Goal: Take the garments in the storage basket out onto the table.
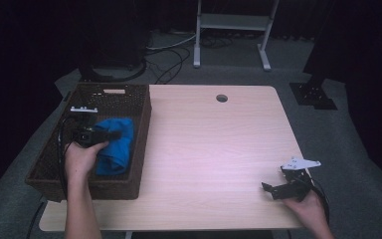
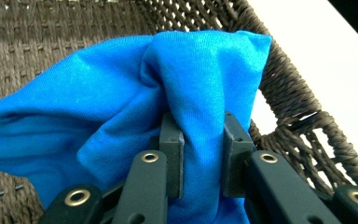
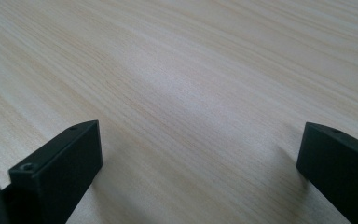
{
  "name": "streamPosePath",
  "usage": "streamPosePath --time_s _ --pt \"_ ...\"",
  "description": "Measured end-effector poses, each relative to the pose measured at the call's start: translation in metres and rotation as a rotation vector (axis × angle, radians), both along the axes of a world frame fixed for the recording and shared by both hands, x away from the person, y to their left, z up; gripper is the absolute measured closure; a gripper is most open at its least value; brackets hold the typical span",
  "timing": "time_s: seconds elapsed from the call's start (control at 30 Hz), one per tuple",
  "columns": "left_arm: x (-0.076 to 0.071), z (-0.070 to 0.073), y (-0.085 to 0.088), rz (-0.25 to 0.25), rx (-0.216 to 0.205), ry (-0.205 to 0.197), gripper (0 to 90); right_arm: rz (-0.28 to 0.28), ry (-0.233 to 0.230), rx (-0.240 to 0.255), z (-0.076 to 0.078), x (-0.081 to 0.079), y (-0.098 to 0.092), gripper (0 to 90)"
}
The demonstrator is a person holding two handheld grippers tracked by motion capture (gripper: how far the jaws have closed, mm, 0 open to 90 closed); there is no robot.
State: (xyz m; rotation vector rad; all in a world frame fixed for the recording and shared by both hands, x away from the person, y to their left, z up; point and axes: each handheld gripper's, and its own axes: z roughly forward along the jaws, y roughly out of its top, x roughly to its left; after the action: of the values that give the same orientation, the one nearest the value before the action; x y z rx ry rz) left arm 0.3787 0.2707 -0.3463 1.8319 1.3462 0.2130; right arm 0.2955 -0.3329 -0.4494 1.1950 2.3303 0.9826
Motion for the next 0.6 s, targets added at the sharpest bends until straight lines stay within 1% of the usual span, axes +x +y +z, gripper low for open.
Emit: streamPosePath --time_s 0.13,0.27,0.47,0.6 --pt "-0.0016 0.0008 0.0006 -0.004 -0.019 -0.020 74.8 -0.001 0.000 -0.001 0.0000 0.0001 -0.0002 0.0" --pt "-0.0028 0.0022 0.0009 -0.007 -0.027 -0.036 74.8 -0.001 -0.001 -0.001 0.0000 0.0001 -0.0002 0.0" --pt "-0.0037 0.0033 0.0032 -0.019 -0.061 -0.057 74.8 -0.002 -0.001 0.000 0.0000 0.0001 -0.0002 0.0" --pt "-0.0053 0.0042 0.0061 -0.017 -0.099 -0.075 74.8 -0.002 -0.001 0.000 0.0000 0.0001 -0.0002 0.0"
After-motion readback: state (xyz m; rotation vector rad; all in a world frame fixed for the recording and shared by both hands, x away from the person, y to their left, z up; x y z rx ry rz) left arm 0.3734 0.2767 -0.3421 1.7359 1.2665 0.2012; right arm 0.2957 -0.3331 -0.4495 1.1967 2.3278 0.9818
